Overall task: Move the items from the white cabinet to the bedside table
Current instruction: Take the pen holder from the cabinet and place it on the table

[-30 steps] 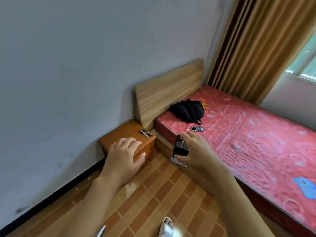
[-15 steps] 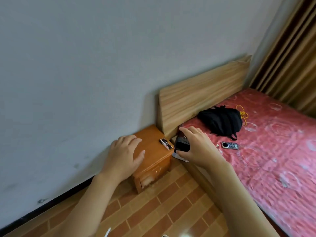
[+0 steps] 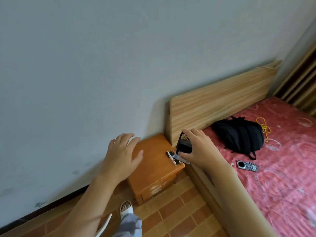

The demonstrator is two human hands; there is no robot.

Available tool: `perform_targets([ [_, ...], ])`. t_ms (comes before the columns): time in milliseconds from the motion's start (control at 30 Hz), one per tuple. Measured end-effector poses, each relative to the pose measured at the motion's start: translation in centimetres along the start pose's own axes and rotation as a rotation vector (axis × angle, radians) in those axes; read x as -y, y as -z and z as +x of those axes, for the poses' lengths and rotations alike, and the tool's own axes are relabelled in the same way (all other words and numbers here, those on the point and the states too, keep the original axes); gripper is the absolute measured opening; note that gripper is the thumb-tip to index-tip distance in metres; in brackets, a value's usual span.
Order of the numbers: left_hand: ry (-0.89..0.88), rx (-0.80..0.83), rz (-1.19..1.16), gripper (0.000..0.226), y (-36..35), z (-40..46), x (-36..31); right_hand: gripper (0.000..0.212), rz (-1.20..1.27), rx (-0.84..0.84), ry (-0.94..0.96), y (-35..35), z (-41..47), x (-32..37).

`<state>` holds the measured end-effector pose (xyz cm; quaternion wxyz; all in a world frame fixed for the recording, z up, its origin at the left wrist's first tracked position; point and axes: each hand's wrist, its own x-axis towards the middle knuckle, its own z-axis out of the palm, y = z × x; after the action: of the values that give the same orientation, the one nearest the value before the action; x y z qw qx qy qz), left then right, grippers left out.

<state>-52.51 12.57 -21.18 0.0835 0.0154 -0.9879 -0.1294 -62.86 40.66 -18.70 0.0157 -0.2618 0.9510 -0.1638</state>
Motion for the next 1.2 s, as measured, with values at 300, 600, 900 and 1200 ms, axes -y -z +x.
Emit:
perform_targets([
  [300, -0.045, 0.096, -0.045, 0.063, -3.4, 12.6, 5.8, 0.086, 0.007, 0.07, -0.134, -3.3, 9.9, -2.6],
  [600, -0.121, 0.241, -0.047, 0.061, -10.9, 23.0, 12.7, 0.085, 0.036, 0.173, -0.2, -9.4, 20.3, -6.2],
  [900, -0.097, 0.406, -0.025, 0.062, -21.7, 25.6, 14.8, 0.082, 0.052, 0.317, -0.117, -20.2, 27.4, -14.2],
  [1200, -0.075, 0.501, -0.028, 0.059, -33.8, 26.3, 16.7, 0.081, -0.007, 0.487, 0.03, -32.1, 32.0, -21.1],
])
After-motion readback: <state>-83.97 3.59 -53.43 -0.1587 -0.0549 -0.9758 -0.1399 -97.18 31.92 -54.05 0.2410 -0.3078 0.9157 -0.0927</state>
